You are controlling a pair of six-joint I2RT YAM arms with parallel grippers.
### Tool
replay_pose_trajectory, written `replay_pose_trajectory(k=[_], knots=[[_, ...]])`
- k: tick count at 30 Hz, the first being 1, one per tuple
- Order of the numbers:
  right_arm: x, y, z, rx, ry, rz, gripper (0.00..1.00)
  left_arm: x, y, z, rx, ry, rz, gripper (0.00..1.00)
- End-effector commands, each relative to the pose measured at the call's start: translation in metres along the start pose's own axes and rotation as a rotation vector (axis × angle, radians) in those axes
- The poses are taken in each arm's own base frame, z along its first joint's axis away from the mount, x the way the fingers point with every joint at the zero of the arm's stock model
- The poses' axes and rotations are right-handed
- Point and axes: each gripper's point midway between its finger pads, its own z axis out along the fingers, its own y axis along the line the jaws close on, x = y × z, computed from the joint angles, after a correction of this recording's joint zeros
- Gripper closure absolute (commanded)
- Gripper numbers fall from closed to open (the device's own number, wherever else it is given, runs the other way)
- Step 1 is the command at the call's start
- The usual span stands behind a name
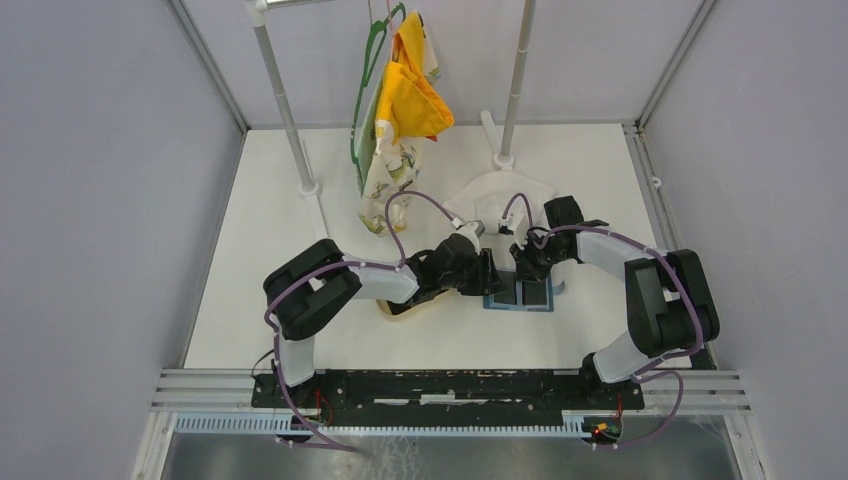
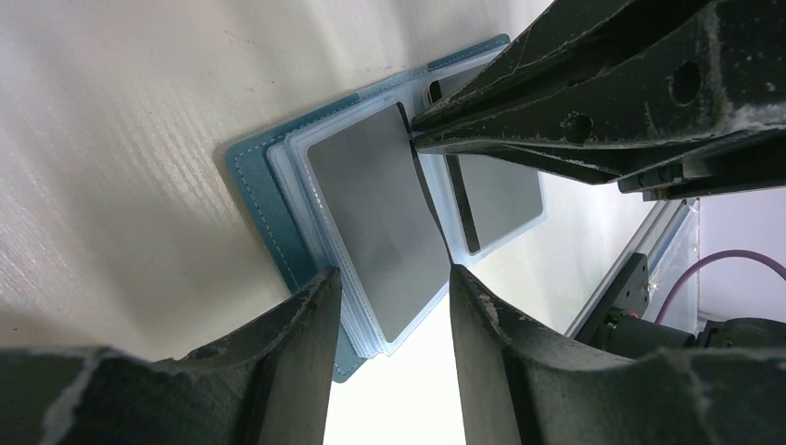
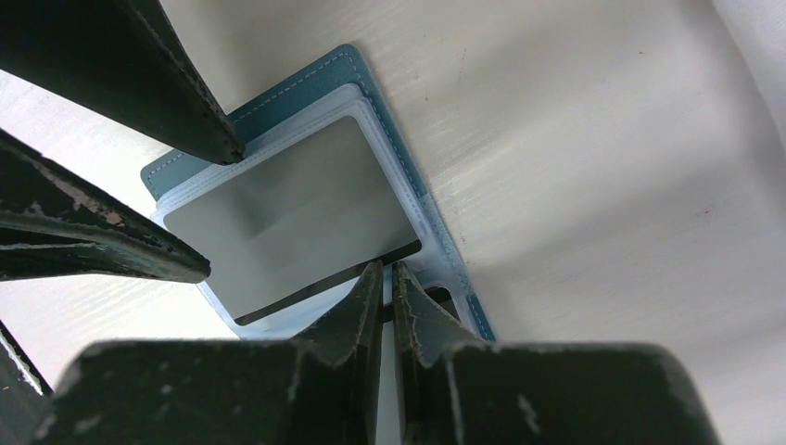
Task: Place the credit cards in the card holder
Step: Insert the credit card into the card holder.
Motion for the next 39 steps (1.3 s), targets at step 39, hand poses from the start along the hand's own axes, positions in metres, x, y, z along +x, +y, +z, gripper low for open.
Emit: replay_pose_trajectory(k=[39], knots=[[-0.017, 0.002, -0.028, -0.058, -0.145, 0.039, 0.75, -0.032, -0.078, -0.001, 0.256, -0.046, 0.007, 0.48]])
